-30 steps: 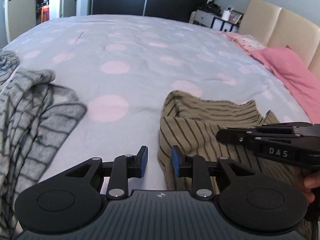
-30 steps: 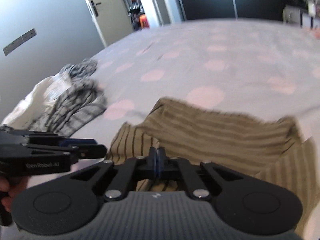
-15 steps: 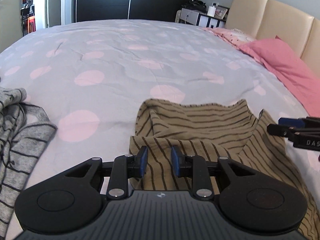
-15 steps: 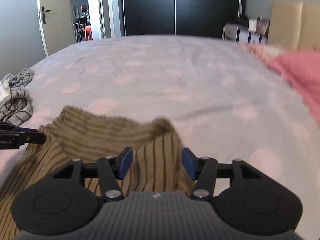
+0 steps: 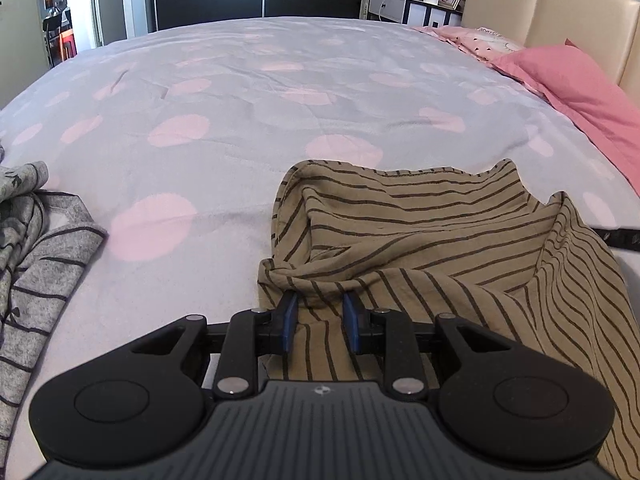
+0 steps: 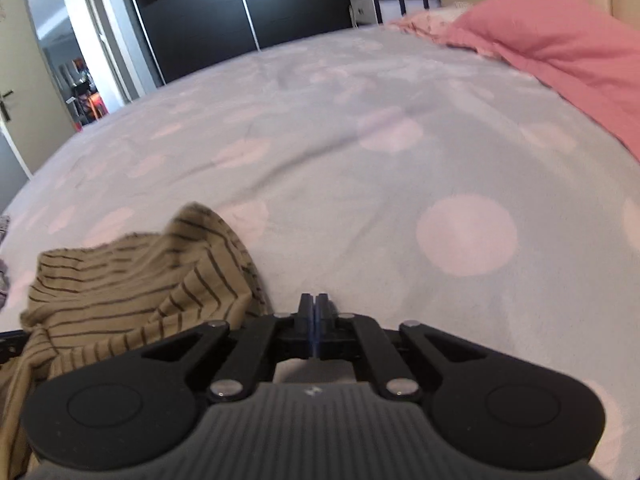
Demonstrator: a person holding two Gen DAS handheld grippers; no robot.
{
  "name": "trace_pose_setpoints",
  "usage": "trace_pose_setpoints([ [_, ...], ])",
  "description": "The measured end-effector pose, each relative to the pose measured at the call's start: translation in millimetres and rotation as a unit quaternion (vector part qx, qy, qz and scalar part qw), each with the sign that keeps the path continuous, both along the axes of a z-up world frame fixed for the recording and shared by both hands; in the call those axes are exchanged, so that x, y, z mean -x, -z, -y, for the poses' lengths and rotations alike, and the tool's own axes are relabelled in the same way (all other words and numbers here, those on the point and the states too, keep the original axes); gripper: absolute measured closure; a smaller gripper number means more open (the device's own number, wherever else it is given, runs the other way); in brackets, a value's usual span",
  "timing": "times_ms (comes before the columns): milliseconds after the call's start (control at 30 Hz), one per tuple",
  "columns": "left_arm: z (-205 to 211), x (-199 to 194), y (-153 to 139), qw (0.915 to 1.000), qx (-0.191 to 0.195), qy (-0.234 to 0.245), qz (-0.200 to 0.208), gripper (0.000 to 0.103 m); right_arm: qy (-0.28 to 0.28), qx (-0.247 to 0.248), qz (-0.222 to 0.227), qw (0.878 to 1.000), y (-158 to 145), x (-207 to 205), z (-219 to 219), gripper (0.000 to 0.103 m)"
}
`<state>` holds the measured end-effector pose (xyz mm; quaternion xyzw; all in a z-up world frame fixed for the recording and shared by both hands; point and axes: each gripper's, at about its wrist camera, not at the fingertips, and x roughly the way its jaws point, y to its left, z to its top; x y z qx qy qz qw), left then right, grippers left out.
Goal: Fold clothes
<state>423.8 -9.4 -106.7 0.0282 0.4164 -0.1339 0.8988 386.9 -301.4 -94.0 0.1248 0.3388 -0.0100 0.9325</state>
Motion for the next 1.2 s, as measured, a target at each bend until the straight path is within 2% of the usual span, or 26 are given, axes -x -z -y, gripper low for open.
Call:
trace_pose_setpoints([
  [33, 0, 0, 0, 1.0, 0.001, -0.001, 0.0, 0.08, -0.002, -0.007, 0.018, 1.0, -8, 4, -1, 0.061],
  [67, 0, 0, 0, 1.0, 0.001, -0.002, -0.001, 0.08, -0.004, -0.009, 0.033, 0.999, -17, 7, -6, 0.053],
  [200, 2, -2, -2, 1.0, -0.003, -0.006, -0.007, 0.08, -0.045, 0.056, 0.047, 0.996, -40, -2, -51, 0.051],
  [267, 1, -5, -4, 0.9998, 0.003, -0.012, -0.014, 0.08, -0.041, 0.083, 0.016, 0.996, -35, -19, -65, 0.056],
  [300, 1, -6, -4, 0.9997, 0.006, -0.013, -0.018, 0.08, -0.041, 0.083, -0.004, 0.996, -28, -26, -66, 0.073],
  [333, 0, -7, -4, 0.9996, 0.008, -0.015, -0.022, 0.08, -0.041, 0.083, -0.024, 0.995, -21, -33, -66, 0.1],
  [367, -2, -8, -4, 0.9995, 0.011, -0.017, -0.026, 0.08, -0.041, 0.083, -0.044, 0.995, -14, -39, -67, 0.1],
  [433, -3, -10, -4, 0.9992, 0.013, -0.018, -0.033, 0.08, -0.027, 0.093, -0.041, 0.995, -13, -38, -61, 0.1],
  [567, -1, -12, -3, 0.9992, 0.009, -0.019, -0.036, 0.08, -0.003, 0.072, -0.038, 0.997, -12, -44, -36, 0.101],
  [767, 0, -11, -3, 0.9992, 0.009, -0.022, -0.033, 0.08, -0.005, 0.062, -0.049, 0.997, -7, -53, -33, 0.1],
  [800, -1, -10, -4, 0.9993, 0.009, -0.021, -0.03, 0.08, -0.005, 0.061, -0.048, 0.997, -10, -50, -32, 0.095],
  [833, -2, -8, -7, 0.9995, 0.011, -0.019, -0.024, 0.08, -0.006, 0.062, -0.045, 0.997, -13, -46, -31, 0.076],
  [900, -4, -1, -12, 0.9997, 0.015, -0.018, -0.011, 0.08, -0.01, 0.062, -0.033, 0.997, -23, -32, -28, 0.047],
  [1033, -9, 27, -29, 0.9997, 0.013, -0.017, 0.014, 0.08, -0.032, 0.047, -0.028, 0.998, -44, 19, -28, 0.047],
  [1100, -10, 44, -37, 0.9997, 0.006, -0.018, 0.014, 0.08, -0.043, 0.035, -0.027, 0.998, -50, 49, -33, 0.046],
  [1200, -13, 73, -42, 0.9997, -0.005, -0.022, 0.006, 0.08, -0.064, 0.045, -0.033, 0.996, -47, 95, -50, 0.045],
])
